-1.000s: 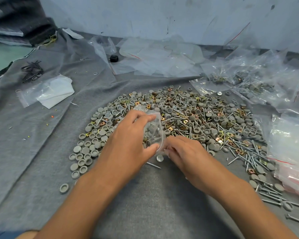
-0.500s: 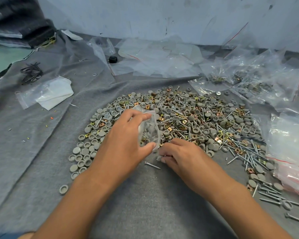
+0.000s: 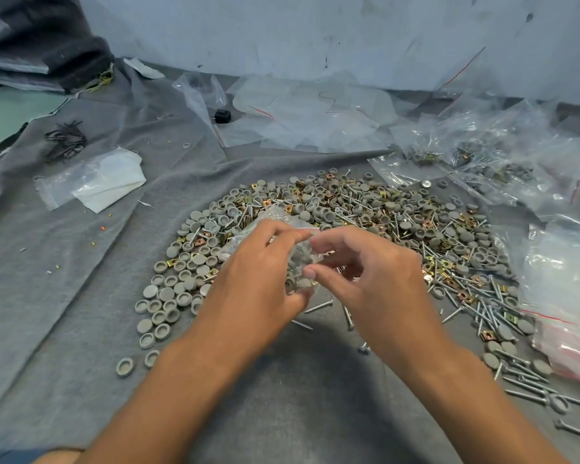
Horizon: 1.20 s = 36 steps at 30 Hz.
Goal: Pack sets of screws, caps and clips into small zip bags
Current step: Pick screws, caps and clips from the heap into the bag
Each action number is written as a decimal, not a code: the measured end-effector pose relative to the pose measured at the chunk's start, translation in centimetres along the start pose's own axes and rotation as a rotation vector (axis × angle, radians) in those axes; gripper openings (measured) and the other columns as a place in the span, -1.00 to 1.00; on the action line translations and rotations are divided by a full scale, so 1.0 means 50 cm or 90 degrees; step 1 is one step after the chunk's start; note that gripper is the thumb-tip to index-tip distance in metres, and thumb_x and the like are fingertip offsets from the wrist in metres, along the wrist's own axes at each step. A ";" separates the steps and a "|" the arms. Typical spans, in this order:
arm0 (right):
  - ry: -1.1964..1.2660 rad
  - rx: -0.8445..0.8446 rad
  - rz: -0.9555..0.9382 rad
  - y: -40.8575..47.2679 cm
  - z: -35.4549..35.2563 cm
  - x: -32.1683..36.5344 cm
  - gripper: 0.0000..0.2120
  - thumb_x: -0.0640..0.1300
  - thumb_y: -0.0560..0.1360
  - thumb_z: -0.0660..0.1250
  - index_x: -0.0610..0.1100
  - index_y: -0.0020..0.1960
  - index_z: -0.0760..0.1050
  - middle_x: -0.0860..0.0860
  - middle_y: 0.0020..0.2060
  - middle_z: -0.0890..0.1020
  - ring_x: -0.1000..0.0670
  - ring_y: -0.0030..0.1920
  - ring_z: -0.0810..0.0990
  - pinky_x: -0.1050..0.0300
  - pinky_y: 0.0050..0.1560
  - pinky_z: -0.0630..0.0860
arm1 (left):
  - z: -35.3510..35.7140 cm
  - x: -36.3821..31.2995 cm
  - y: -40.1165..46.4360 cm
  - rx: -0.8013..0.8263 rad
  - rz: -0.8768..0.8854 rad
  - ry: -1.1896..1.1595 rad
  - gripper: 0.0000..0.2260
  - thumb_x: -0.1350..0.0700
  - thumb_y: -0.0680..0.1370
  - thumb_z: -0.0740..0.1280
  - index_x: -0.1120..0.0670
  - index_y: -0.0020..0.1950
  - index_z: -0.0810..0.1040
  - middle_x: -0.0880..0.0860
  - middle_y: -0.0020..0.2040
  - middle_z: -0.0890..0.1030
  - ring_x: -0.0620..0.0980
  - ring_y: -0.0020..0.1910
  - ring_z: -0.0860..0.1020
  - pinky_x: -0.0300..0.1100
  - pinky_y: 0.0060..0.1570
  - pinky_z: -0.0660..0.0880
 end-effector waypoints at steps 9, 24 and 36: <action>-0.185 0.156 0.071 -0.017 0.038 -0.069 -0.86 -0.01 0.52 0.46 0.10 0.06 0.57 0.23 -0.07 0.55 0.24 -0.09 0.51 0.28 -0.07 0.48 | -0.020 0.025 0.005 -0.023 -0.018 -0.016 -0.35 -0.03 0.39 0.58 -0.06 0.45 0.47 -0.21 0.19 0.40 -0.24 -0.10 0.39 -0.25 0.09 0.46; -0.276 0.224 -0.007 -0.029 0.076 -0.044 -0.89 0.00 0.59 0.34 0.01 0.05 0.47 0.14 0.00 0.51 0.08 0.02 0.34 0.15 -0.01 0.42 | -0.021 0.026 0.001 -0.027 -0.017 -0.024 -0.34 -0.03 0.40 0.57 -0.08 0.47 0.44 -0.23 0.21 0.40 -0.27 0.00 0.40 -0.26 0.12 0.47; -0.009 -0.118 -0.001 0.005 -0.024 -0.033 -0.90 -0.14 0.54 0.45 -0.03 0.02 0.56 0.15 -0.09 0.61 0.13 -0.06 0.60 0.33 -0.10 0.49 | -0.019 0.015 0.001 -0.015 -0.005 -0.025 -0.36 -0.03 0.42 0.56 -0.06 0.47 0.45 -0.23 0.19 0.38 -0.27 -0.09 0.41 -0.29 0.09 0.44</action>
Point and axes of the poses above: each hand's wrist, its own y-axis towards the middle knuckle, its own z-axis out of the palm, x = y × z, the point moved 4 cm from there along y, towards the middle knuckle
